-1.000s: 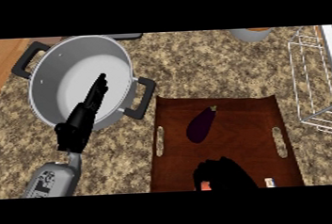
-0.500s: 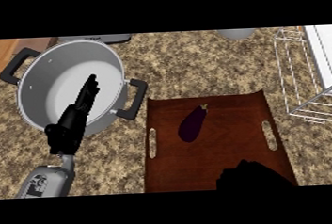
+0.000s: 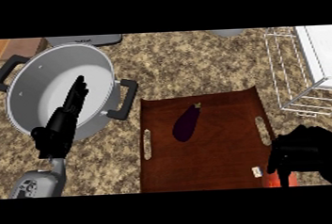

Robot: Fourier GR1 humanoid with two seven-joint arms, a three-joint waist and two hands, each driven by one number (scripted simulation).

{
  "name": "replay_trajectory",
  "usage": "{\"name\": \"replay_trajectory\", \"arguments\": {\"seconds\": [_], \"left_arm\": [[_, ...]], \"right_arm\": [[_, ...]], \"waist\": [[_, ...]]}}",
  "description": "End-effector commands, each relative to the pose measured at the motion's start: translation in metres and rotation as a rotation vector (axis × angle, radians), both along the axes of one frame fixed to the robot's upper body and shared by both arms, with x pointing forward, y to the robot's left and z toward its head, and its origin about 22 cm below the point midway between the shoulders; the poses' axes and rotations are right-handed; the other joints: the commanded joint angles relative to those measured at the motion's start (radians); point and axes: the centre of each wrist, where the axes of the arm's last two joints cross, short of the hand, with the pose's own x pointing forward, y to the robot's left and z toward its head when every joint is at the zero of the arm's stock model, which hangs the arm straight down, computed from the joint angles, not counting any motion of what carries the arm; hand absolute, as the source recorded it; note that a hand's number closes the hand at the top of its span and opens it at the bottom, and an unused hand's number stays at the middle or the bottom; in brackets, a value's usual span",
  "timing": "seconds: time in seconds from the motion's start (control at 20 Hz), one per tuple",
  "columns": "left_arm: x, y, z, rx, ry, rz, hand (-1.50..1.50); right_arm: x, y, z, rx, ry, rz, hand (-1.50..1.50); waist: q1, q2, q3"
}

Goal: Pick the squash from the tray and place it in the tiered shelf

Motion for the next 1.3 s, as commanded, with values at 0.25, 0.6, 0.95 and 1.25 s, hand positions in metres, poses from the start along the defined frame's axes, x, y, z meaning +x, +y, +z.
{"name": "replay_trajectory", "arguments": {"seconds": [0.25,0.6,0.95,1.25], "left_arm": [[-0.003,-0.003,-0.007,-0.012,0.034,0.001,0.0],[0.004,-0.009,-0.003,-0.001,0.042,-0.048,0.0],[0.01,-0.034,-0.008,-0.004,0.032,-0.12,0.0],[0.009,-0.042,-0.008,-0.009,0.038,-0.152,0.0]], "right_arm": [[0.036,-0.11,0.082,0.167,-0.085,-0.045,1.5],[0.03,-0.228,0.151,0.306,-0.097,-0.109,1.5],[0.014,-0.277,0.185,0.341,-0.137,-0.184,1.5],[0.023,-0.282,0.18,0.358,-0.202,-0.213,1.5]], "waist": [[-0.006,0.005,-0.011],[0.06,0.014,-0.013],[0.107,0.019,-0.013],[0.134,0.018,-0.013]]}}
